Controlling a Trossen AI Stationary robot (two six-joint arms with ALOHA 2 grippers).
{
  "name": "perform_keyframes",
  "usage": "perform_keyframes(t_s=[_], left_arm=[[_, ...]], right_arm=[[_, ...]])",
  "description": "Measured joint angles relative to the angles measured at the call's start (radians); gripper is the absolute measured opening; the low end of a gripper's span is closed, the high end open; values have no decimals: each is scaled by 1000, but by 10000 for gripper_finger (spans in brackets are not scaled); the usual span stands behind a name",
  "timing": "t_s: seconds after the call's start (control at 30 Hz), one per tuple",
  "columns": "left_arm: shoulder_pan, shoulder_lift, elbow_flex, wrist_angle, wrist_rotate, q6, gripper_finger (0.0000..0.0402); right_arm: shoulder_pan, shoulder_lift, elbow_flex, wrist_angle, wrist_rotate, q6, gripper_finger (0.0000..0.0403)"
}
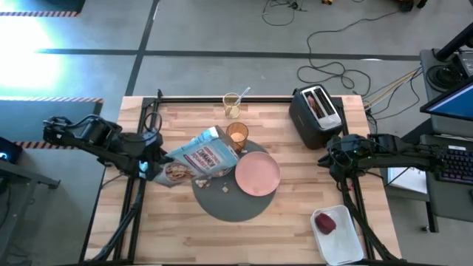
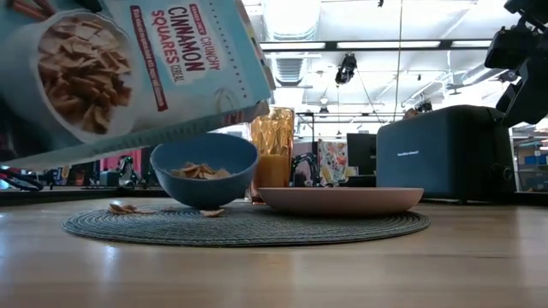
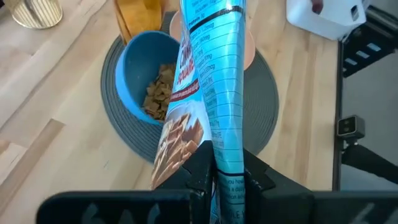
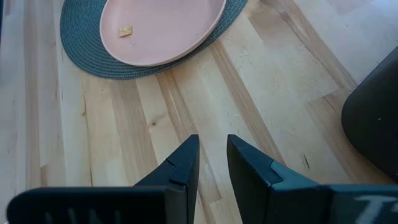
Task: Arrange a breakfast setting
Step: Pour the cereal box into the blue bowl
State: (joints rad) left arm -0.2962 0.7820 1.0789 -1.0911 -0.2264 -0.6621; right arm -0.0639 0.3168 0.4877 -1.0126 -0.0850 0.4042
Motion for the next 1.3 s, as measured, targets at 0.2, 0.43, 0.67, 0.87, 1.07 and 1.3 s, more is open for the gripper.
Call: perform_keyframes(t_s=[0.2, 0.43, 0.67, 0.87, 1.07, 1.3], left_arm=[[-13, -26, -4, 62, -42, 48, 22], [-69, -58, -40, 120, -143, 82, 22], [-171, -121, -153, 219, -238, 77, 19], [-287, -217, -308, 360, -355, 77, 17], [-418, -310, -455, 480, -447, 77, 16], [-585, -380, -581, 597, -537, 85, 16]], right_arm=[[0, 0, 0, 0, 0, 0, 73], [0, 0, 0, 0, 0, 0, 73], [0, 0, 0, 0, 0, 0, 73], [0, 0, 0, 0, 0, 0, 73], [0, 0, 0, 0, 0, 0, 73], [0, 0, 0, 0, 0, 0, 73]])
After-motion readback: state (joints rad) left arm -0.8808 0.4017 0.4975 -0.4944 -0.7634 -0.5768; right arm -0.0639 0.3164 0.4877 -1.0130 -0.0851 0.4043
